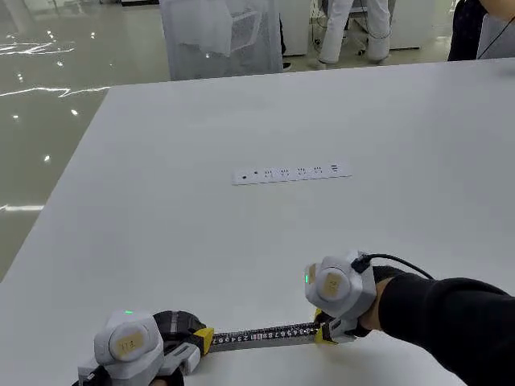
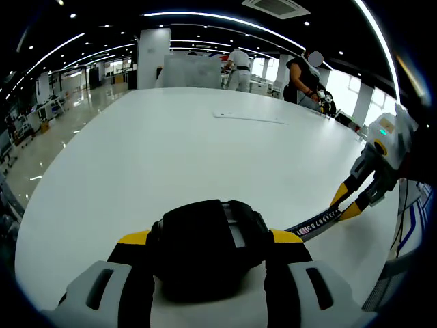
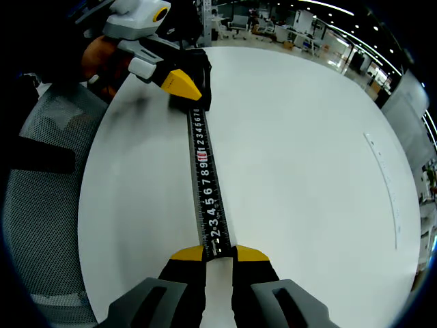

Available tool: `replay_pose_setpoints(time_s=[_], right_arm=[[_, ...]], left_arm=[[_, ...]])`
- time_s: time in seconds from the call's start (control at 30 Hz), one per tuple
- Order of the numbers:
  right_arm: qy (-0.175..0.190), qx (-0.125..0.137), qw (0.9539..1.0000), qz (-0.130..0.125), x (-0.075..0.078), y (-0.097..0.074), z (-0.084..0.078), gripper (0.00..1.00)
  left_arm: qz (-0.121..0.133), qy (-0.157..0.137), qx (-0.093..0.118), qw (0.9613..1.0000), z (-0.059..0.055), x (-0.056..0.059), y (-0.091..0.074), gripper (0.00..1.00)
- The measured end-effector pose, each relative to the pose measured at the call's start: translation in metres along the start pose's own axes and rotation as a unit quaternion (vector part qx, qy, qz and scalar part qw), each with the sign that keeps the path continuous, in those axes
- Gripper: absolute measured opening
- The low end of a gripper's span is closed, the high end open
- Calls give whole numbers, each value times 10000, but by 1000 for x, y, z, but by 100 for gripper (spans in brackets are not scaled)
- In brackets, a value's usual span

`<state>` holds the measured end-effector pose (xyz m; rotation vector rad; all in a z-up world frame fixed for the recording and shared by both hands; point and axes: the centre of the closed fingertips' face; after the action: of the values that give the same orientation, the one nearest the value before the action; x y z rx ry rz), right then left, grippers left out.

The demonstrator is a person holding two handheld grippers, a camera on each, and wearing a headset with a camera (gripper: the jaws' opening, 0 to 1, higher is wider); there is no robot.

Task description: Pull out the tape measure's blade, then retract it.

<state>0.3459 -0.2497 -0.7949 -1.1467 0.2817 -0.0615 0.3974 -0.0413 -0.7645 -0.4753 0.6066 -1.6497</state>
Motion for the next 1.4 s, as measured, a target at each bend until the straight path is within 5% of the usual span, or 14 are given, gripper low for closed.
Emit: replay_pose_setpoints(time_s=[1.4], right_arm=[[-30,70,10000,-9,0,5,14,10]], left_arm=[[-9,-7,-53,10000,-2,0,-1,61]])
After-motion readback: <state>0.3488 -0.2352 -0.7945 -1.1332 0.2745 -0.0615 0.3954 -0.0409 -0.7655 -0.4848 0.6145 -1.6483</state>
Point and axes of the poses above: the centre of the closed fingertips' face, and the gripper's own axes: y roughly forward along the fingers, x roughly to its right, z roughly out of its top, and after that the axes turned 12 degrees about z, right-handed
